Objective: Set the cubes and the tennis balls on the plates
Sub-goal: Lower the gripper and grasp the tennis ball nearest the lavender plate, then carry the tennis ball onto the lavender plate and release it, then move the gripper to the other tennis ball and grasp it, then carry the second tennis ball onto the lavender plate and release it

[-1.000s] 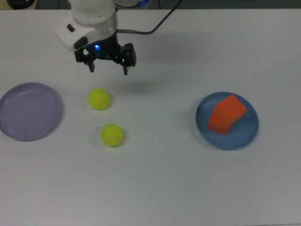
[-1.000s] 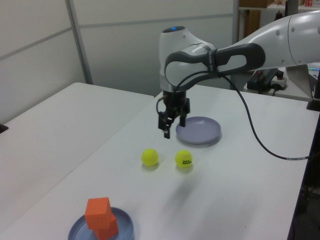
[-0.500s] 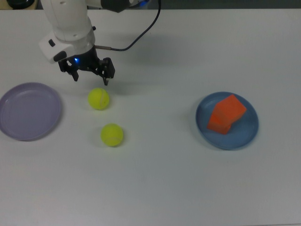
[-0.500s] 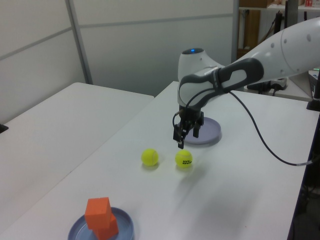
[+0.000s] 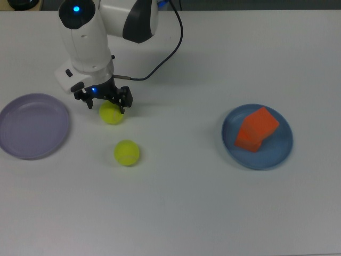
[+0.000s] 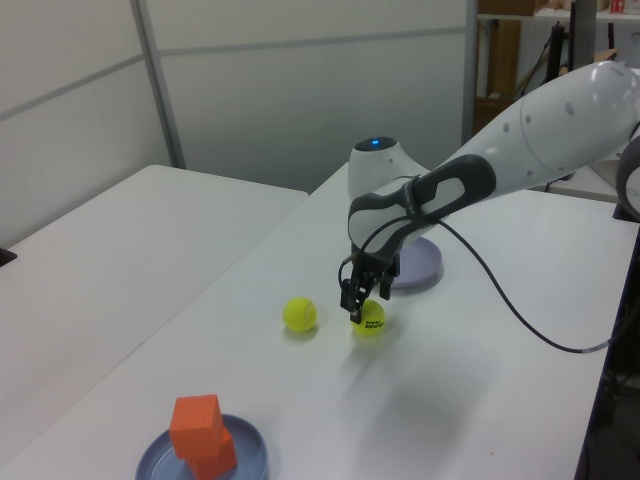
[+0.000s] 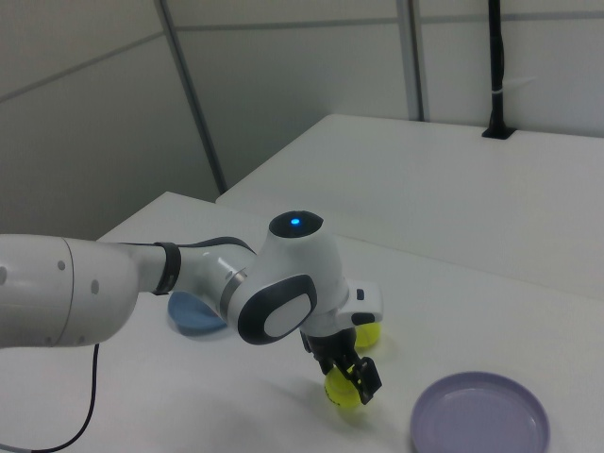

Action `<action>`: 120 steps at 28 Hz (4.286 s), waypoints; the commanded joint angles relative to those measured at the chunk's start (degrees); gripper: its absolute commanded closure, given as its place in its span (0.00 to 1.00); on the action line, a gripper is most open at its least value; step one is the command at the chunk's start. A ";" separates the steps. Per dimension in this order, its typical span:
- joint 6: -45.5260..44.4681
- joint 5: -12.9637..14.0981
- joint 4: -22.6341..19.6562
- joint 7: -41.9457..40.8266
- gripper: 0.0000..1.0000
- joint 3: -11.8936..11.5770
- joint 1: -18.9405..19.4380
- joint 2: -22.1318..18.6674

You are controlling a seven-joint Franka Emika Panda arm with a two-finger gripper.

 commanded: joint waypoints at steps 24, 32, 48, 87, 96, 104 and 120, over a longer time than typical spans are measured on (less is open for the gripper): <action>2.59 10.04 9.47 -6.55 1.00 -6.66 -8.80 4.18; 2.94 18.13 18.26 -8.05 1.00 -6.66 -11.18 14.81; 1.89 18.75 19.06 -11.92 0.00 -7.10 -11.35 10.71; -1.63 14.71 22.13 -2.60 0.00 6.79 -4.06 12.10; -1.54 12.95 22.04 -2.34 0.00 6.70 -4.15 13.77; 1.88 12.43 21.69 -2.25 0.05 6.70 -4.15 16.31; -0.57 12.51 19.41 -1.72 1.00 1.70 -4.59 10.00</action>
